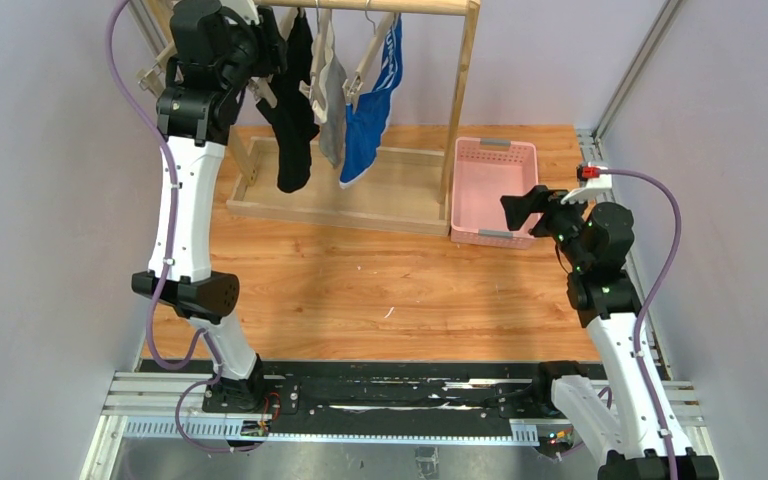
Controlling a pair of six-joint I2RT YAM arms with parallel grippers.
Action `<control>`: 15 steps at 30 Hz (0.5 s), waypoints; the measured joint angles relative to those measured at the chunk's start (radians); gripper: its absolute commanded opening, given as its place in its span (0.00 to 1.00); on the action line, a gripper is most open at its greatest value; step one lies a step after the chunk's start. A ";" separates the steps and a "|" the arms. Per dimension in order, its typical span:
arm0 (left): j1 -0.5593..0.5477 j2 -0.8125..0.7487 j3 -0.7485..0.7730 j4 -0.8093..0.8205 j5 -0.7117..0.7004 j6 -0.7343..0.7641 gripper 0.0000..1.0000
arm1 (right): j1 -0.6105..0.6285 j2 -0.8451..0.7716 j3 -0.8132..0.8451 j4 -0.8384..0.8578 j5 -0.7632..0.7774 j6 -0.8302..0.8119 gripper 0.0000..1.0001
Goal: Remove the underwear clipped to the hanger
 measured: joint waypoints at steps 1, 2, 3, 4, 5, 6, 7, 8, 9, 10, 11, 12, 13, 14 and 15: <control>0.001 0.000 0.000 0.001 0.000 0.000 0.47 | 0.000 0.000 -0.003 0.003 0.000 0.001 0.87; 0.001 0.000 0.000 0.001 0.000 0.000 0.45 | 0.000 0.000 -0.005 0.005 -0.001 0.002 0.87; 0.002 0.000 0.000 0.001 0.000 0.000 0.42 | 0.000 0.000 -0.009 0.006 -0.001 0.003 0.87; 0.002 0.000 0.000 0.001 0.000 0.000 0.39 | 0.000 0.000 -0.011 0.006 -0.002 0.005 0.87; 0.002 0.000 0.000 0.000 0.000 0.001 0.36 | 0.000 0.000 -0.012 0.006 -0.002 0.005 0.87; 0.002 0.000 0.000 0.000 0.000 0.004 0.33 | 0.000 0.000 -0.013 0.007 -0.002 0.005 0.87; 0.002 0.000 0.000 0.001 0.000 0.004 0.30 | 0.000 -0.001 -0.013 0.007 -0.003 0.005 0.87; 0.002 0.000 0.000 0.001 0.000 0.005 0.27 | 0.000 -0.001 -0.013 0.007 -0.003 0.005 0.87; 0.002 -0.001 -0.001 0.002 -0.001 0.004 0.25 | 0.000 -0.002 -0.013 0.007 -0.003 0.005 0.87; 0.002 -0.001 -0.002 0.002 -0.001 0.006 0.24 | 0.000 -0.003 -0.013 0.007 -0.003 0.005 0.87; 0.002 -0.001 -0.003 0.002 -0.001 0.007 0.24 | 0.000 -0.005 -0.014 0.008 -0.003 0.005 0.87; 0.002 -0.001 -0.003 0.002 -0.001 0.008 0.26 | 0.000 -0.007 -0.015 0.008 -0.003 0.005 0.87; 0.002 -0.001 -0.006 0.002 -0.001 0.008 0.28 | 0.000 -0.009 -0.016 0.009 -0.003 0.005 0.87; 0.002 -0.001 -0.007 0.002 0.000 0.008 0.28 | 0.000 -0.011 -0.017 0.011 -0.003 0.005 0.87; 0.002 -0.001 -0.008 0.002 0.000 0.008 0.29 | 0.000 -0.013 -0.019 0.014 -0.003 0.005 0.87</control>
